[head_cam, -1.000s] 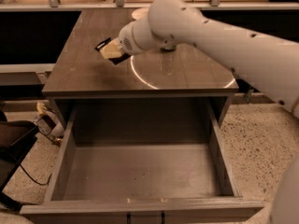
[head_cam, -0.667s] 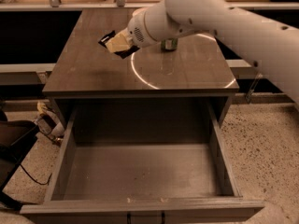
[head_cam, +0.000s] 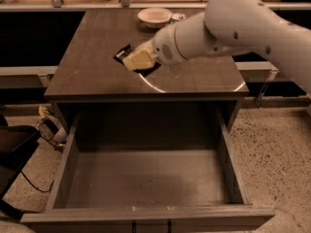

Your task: Place rxbar chocolate into top drawer

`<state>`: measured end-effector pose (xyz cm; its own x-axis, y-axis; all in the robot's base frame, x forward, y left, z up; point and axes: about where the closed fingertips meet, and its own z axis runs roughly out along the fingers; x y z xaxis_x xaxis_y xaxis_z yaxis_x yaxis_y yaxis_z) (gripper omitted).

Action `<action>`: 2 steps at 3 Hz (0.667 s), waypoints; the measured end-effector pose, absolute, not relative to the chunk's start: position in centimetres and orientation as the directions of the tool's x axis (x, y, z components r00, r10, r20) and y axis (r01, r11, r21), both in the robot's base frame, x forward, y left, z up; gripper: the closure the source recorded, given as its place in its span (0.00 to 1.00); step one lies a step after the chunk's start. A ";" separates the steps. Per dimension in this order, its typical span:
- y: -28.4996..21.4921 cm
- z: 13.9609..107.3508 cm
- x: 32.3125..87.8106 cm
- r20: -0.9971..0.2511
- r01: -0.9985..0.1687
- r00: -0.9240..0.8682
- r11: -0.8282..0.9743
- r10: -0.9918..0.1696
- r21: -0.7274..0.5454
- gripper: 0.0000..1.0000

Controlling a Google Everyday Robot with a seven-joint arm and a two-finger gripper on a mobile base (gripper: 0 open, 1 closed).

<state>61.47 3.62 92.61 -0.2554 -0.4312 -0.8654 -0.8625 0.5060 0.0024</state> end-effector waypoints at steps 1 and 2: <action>2.0 88.2 57.5 -0.875 -0.872 -0.256 0.489 -0.411 0.026 1.00; 1.1 83.2 54.1 -0.869 -0.888 -0.268 0.456 -0.415 0.056 1.00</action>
Offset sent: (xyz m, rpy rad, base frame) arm -0.1176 -0.0399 -0.1642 0.0378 0.0885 0.1045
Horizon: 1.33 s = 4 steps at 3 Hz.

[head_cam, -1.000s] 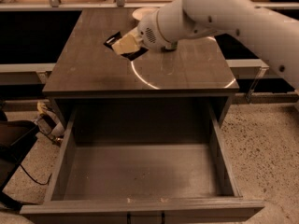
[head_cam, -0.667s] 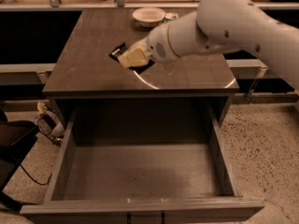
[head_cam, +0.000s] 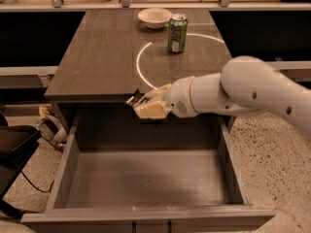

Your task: Place rxbar chocolate into top drawer

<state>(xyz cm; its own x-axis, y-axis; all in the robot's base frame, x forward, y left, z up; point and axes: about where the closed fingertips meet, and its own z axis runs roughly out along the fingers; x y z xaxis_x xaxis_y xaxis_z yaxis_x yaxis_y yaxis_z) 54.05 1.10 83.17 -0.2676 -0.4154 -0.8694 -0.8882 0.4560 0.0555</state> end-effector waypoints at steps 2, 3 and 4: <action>0.4 74.5 50.7 -0.783 -0.910 -0.347 0.387 -0.516 0.148 1.00; 0.0 69.5 50.2 -0.684 -0.879 -0.457 0.405 -0.569 0.251 1.00; -0.4 65.0 49.6 -0.618 -0.832 -0.549 0.432 -0.562 0.347 1.00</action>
Offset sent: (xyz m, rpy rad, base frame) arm -0.0388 -0.0130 -0.1501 -0.1874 0.3431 0.1007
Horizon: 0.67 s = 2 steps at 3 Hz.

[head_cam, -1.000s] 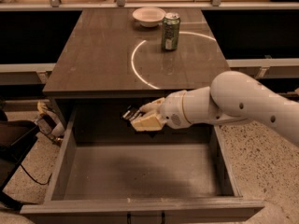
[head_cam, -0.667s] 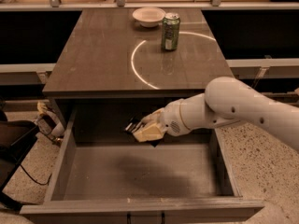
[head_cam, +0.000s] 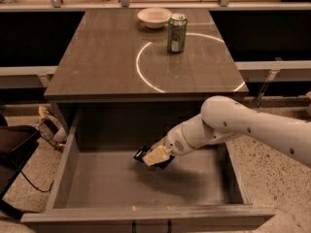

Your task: Place rxbar chocolate into top drawer

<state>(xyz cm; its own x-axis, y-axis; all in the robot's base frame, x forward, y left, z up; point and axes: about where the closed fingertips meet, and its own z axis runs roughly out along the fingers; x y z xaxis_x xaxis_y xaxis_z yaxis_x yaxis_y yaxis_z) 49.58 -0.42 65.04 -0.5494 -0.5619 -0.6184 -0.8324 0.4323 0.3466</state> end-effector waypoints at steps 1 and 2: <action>-0.4 61.5 48.4 -0.582 -0.799 -0.601 0.446 -0.548 0.403 1.00; -0.3 61.4 48.3 -0.581 -0.799 -0.600 0.444 -0.550 0.405 0.84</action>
Offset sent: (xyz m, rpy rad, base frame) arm -0.0102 0.0001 -0.0304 0.0035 0.0581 -0.0165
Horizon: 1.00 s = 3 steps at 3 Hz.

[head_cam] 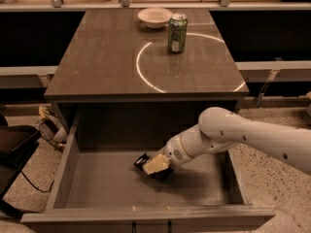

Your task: Place rxbar chocolate into top drawer

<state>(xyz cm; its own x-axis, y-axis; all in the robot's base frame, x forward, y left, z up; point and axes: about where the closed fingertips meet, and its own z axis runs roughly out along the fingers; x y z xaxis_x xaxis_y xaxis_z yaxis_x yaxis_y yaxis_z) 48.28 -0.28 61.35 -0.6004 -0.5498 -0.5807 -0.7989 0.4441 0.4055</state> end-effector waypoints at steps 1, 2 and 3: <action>-0.1 61.3 48.2 -0.580 -0.800 -0.600 0.442 -0.551 0.407 0.60; 0.0 61.2 48.1 -0.579 -0.800 -0.599 0.439 -0.553 0.408 0.36; 0.2 61.1 48.0 -0.578 -0.801 -0.598 0.436 -0.555 0.410 0.06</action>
Offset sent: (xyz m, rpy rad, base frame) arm -0.0006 0.0011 -0.0006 0.0003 0.0015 0.0025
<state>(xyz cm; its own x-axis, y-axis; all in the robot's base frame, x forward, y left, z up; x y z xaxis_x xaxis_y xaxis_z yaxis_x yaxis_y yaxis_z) 48.03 0.16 61.15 -0.5978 -0.5553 -0.5782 -0.8013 0.4356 0.4102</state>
